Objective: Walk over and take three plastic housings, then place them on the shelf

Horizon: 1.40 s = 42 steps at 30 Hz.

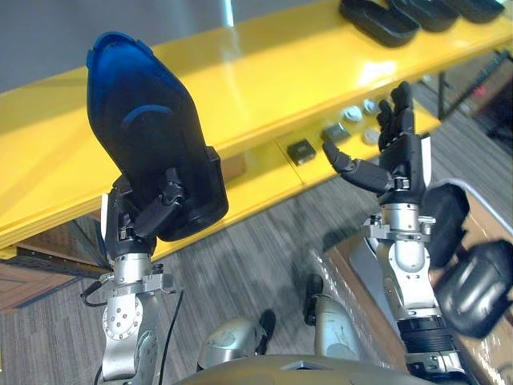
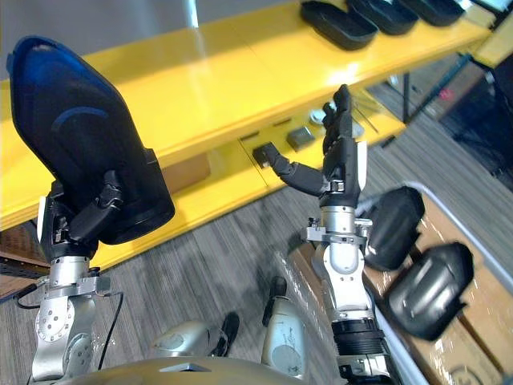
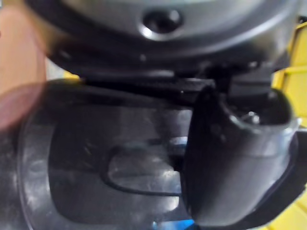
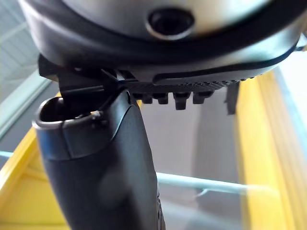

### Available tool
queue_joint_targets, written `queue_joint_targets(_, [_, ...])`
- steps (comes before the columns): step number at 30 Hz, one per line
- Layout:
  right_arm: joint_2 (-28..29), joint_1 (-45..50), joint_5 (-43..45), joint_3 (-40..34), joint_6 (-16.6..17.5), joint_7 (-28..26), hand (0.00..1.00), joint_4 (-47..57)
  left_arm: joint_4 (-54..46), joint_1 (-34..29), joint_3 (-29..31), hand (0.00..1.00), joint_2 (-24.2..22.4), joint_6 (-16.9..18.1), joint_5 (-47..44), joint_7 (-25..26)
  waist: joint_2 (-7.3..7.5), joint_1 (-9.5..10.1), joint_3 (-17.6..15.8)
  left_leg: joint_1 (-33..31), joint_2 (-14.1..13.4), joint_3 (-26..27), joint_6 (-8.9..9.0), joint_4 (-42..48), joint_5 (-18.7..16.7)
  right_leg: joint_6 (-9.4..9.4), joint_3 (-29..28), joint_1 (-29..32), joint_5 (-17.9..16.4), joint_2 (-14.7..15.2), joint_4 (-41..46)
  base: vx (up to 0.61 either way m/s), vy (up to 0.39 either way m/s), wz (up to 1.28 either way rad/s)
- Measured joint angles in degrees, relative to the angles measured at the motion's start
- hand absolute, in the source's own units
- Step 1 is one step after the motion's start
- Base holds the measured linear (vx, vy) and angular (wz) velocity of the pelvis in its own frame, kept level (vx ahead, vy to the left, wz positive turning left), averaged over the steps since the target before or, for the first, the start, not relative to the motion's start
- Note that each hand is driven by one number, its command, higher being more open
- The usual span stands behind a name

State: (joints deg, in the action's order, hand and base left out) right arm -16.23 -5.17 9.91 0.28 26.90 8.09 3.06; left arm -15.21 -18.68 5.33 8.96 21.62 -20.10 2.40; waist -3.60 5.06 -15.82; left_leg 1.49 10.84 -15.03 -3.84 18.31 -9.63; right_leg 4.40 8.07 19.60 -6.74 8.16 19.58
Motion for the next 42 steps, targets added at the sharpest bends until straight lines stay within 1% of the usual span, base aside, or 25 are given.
queue_joint_targets(2, [-0.01, -0.87, -0.1, 0.29, 0.01, 0.48, 1.0, 1.44, -0.01, 0.04, 0.04, 0.0, 0.44, 1.09, -0.38, -0.08, 0.84, 0.3, 0.95, 0.8, -0.01, -0.85, 1.12, 3.52, -3.76, -0.43, -0.62, -1.59, 1.16, -0.35, 2.33, 0.28, -0.114, 0.95])
queue_joint_targets(4, [-0.01, -2.13, -0.15, 0.73, -0.08, 1.09, 1.0, 3.27, -0.26, -0.07, 0.11, 0.0, 0.9, 2.17, -2.91, -0.38, 3.64, 1.96, 4.09, 1.71, -0.05, -0.7, 1.33, 3.79, -7.17, -1.44, -0.6, -6.14, 2.1, -0.46, 0.1, 0.34, -0.158, 0.79])
queue_joint_targets(5, [-0.04, -3.0, -0.15, 1.01, -0.24, 1.14, 1.0, 3.41, -0.43, -0.08, 0.28, 0.0, 0.85, 2.26, -3.94, -0.12, 4.29, 2.65, 4.49, 1.9, -0.08, -0.52, 1.52, 3.99, -7.98, -1.69, -0.49, -7.79, 4.32, -0.6, -1.64, 0.34, -0.174, 0.36])
queue_joint_targets(6, [-0.26, -5.4, -0.17, 1.37, -1.2, 0.87, 1.0, 3.31, -0.37, -0.26, 0.71, 0.0, -0.19, 2.34, -5.03, 0.67, 3.27, 3.69, 4.69, 1.96, -1.74, -0.31, 2.67, 5.5, -9.42, -1.54, 0.27, -9.29, 7.32, -2.36, -2.99, 0.24, -0.139, 0.08])
queue_joint_targets(8, [-1.87, -6.48, 0.93, 1.29, -2.86, -0.03, 1.0, 3.3, -0.39, -2.0, 1.09, 0.0, -0.44, 2.33, -4.99, 0.97, 2.39, 3.71, 6.43, 1.99, -4.8, 1.31, 3.6, 5.86, -9.93, -3.17, 2.16, -11.24, 6.26, -4.75, -5.45, 0.3, -0.18, 0.21])
queue_joint_targets(10, [-3.29, -6.15, 1.97, 0.67, -3.01, -0.63, 1.0, 3.15, -0.37, -2.37, 1.05, 0.0, -1.05, 2.06, -4.69, 1.13, 1.85, 3.31, 6.58, 1.01, -5.69, 2.93, 3.61, 8.56, -9.92, -3.73, 3.26, -12.64, 5.86, -5.47, -6.69, 0.26, -0.15, 0.27])
queue_joint_targets(11, [-4.19, -5.53, 2.62, -0.37, -3.01, -1.53, 1.0, 2.43, -0.34, -2.48, 1.02, 0.0, -2.05, 1.85, -4.61, 1.22, 1.29, 2.53, 6.83, -1.31, -6.42, 5.25, 4.23, 13.72, -9.54, -4.15, 4.33, -13.92, 5.59, -5.94, -8.04, 0.27, -0.133, 0.3])
queue_joint_targets(12, [-4.49, -4.36, 3.01, -1.6, -3.04, -2.2, 1.0, 1.38, -0.31, -2.46, 0.86, 0.0, -2.55, 1.67, -4.56, 1.21, 0.66, 2.24, 6.78, -4.16, -7.22, 7.86, 6.03, 20.55, -8.07, -4.55, 4.67, -15.95, 5.35, -6.37, -9.58, 0.24, -0.091, 0.25])
queue_joint_targets(13, [-4.47, -3.5, 3.37, -2.11, -3.08, -2.48, 1.0, 0.98, -0.21, -2.44, 0.73, 0.0, -2.54, 1.63, -4.42, 1.19, 0.54, 2.26, 6.64, -6.05, -7.59, 9.15, 6.86, 24.86, -6.92, -4.71, 4.71, -17.15, 5.25, -6.32, -10.44, 0.22, -0.042, 0.14])
queue_joint_targets(14, [-4.14, -1.57, 4.29, -3.15, -3.06, -2.59, 1.0, 0.34, 0.09, -2.4, 0.36, 0.0, -2.33, 1.61, -3.95, 1.11, 0.02, 2.22, 6.7, -9.19, -9.34, 11.46, 6.6, 31.04, -6.67, -4.76, 5.09, -19.61, 5.22, -6.37, -12.11, 0.24, -0.012, 0.11])
queue_joint_targets(15, [-3.83, -0.48, 4.35, -4.35, -2.99, -2.45, 1.0, -0.82, 0.69, -1.86, -0.11, 0.0, -2.14, 1.61, -3.95, 1.05, -0.3, 1.82, 6.67, -11.11, -12.0, 12.93, 6.86, 31.25, -8.57, -4.7, 5.53, -21.52, 5.26, -6.15, -13.43, 0.22, 0.005, 0.17])
queue_joint_targets(17, [-3.7, -0.14, 4.28, -5.36, -2.98, -1.53, 1.0, -1.72, 1.93, -0.89, -0.45, 0.0, -2.16, 1.63, -3.95, 0.99, -0.83, 0.69, 6.65, -12.88, -15.17, 14.02, 7.71, 24.81, -9.52, -4.35, 6.2, -23.1, 5.46, -5.15, -15.0, 0.14, 0.064, 0.13])
queue_joint_targets(18, [-3.5, -0.17, 4.24, -5.84, -2.92, 0.13, 1.0, -1.76, 2.75, -0.02, -0.87, 0.0, -2.14, 1.63, -3.92, 1.03, -1.05, 0.2, 6.63, -13.25, -16.87, 14.71, 8.3, 16.4, -9.0, -3.74, 6.09, -23.73, 5.83, -3.91, -16.04, 0.14, 0.236, 0.05])
queue_joint_targets(20, [-3.33, -0.18, 3.79, -6.34, -2.92, 2.54, 1.0, -1.76, 3.33, 1.18, -1.97, 0.0, -2.15, 1.62, -3.21, 1.17, -1.63, -0.78, 6.88, -12.84, -18.48, 14.77, 9.2, 5.28, -4.4, -1.57, 5.97, -23.98, 5.69, -1.9, -16.05, 0.11, 0.24, -0.07])
queue_joint_targets(21, [-3.57, -0.17, 3.75, -6.47, -2.92, 4.11, 1.0, -1.75, 3.32, 1.49, -2.55, 0.0, -2.16, 1.64, -1.9, 1.13, -3.06, -1.11, 7.6, -12.17, -20.19, 15.05, 9.97, 1.16, 2.88, 0.32, 5.25, -23.65, 4.92, -1.43, -15.15, 0.14, 0.317, -0.21])
queue_joint_targets(22, [-2.74, 0.23, 3.85, -6.73, -2.92, 5.38, 1.0, -1.83, 3.77, 2.51, -2.89, 0.0, -1.48, 1.43, -1.33, 0.68, -2.43, -1.82, 7.49, -10.83, -18.85, 17.07, 9.91, -0.14, 5.26, 1.61, 4.58, -23.49, 4.41, 0.64, -13.76, 0.16, 0.369, -0.24])
queue_joint_targets(23, [-2.27, 0.41, 3.82, -6.76, -2.92, 5.61, 1.0, -1.8, 3.62, 2.85, -3.14, 0.0, -0.82, 1.41, -1.33, 0.57, -1.65, -2.16, 7.53, -9.91, -17.61, 17.87, 9.43, -1.84, 5.52, 1.68, 4.64, -22.94, 4.41, 2.05, -13.43, 0.15, 0.359, -0.14])
queue_joint_targets(25, [-1.16, 2.34, 3.82, -7.37, -2.89, 6.38, 1.0, -0.44, 3.36, 5.61, -3.37, 0.0, 1.76, 0.18, -0.85, -0.22, 0.58, -2.72, 7.5, -7.8, -13.52, 19.82, 6.98, -6.33, 7.2, 2.85, 4.93, -22.8, 5.18, 6.25, -13.68, 0.1, 0.24, -0.05])
queue_joint_targets(27, [-0.51, 3.47, 4.05, -7.61, -2.89, 6.04, 1.0, -0.21, 1.63, 6.38, -3.25, 0.0, 3.26, -2.71, 0.43, -1.17, 1.24, -3.8, 7.42, -6.75, -12.1, 20.2, 6.34, -7.71, 7.61, 4.52, 6.63, -23.26, 6.31, 7.72, -13.78, 0.06, 0.132, 0.04])
queue_joint_targets(31, [0.97, 5.16, 4.05, -8.29, -2.99, 5.1, 1.0, 0.88, -1.71, 8.21, -5.34, 0.0, 7.21, -7.49, 0.77, -4.42, 2.38, -5.15, 7.6, -5.97, -11.5, 21.22, 5.89, -9.61, 7.99, 5.05, 7.32, -23.16, 6.81, 8.33, -14.38, 0.02, 0.037, -0.07])
queue_joint_targets(32, [0.95, 5.56, 4.06, -8.87, -3.09, 4.34, 1.0, 1.91, -1.93, 11.14, -7.52, 0.0, 9.05, -10.14, 3.65, -5.19, 2.44, -5.56, 7.63, -6.01, -11.52, 21.95, 6.1, -10.64, 8.08, 5.04, 7.23, -22.72, 6.85, 8.3, -15.18, -0.03, -0.016, -0.16])
queue_joint_targets(35, [0.79, 5.47, 4.25, -9.05, -3.2, 3.19, 1.0, 2.26, -1.93, 15.57, -10.11, 0.0, 11.35, -13.5, 5.32, -5.57, 2.44, -7.06, 7.63, -6.05, -11.74, 22.66, 6.59, -12.5, 8.95, 5.24, 7.08, -21.92, 7.09, 8.01, -16.06, -0.03, -0.023, -0.14])
queue_joint_targets(37, [0.56, 5.57, 5.02, -9.14, -4.18, 1.35, 1.0, 2.26, -0.9, 21.57, -11.18, 0.0, 12.83, -16.2, 5.16, -5.18, 2.48, -8.58, 7.6, -6.05, -12.68, 23.98, 6.94, -14.06, 9.92, 4.55, 5.83, -20.5, 7.95, 6.99, -16.77, -0.03, -0.039, -0.29])
queue_joint_targets(41, [0.2, 6.12, 6.27, -9.82, -6.68, -1.32, 1.0, 2.29, 5.15, 33.2, -11.25, 0.0, 13.6, -18.88, 4.89, -0.44, 2.58, -10.68, 7.51, -5.74, -14.07, 26.09, 7.07, -15.9, 11.24, 3.66, 3.79, -18.47, 8.99, 5.57, -16.94, -0.02, -0.04, -0.32])
queue_joint_targets(42, [0.13, 6.33, 6.32, -9.84, -7.19, -1.78, 1.0, 2.3, 8.02, 36.98, -11.15, 0.0, 13.63, -19.54, 4.61, 2.46, 2.59, -11.26, 7.49, -5.73, -14.39, 26.96, 7.21, -16.77, 11.69, 3.59, 2.73, -17.62, 9.38, 5.16, -17.12, -0.03, -0.027, -0.36])
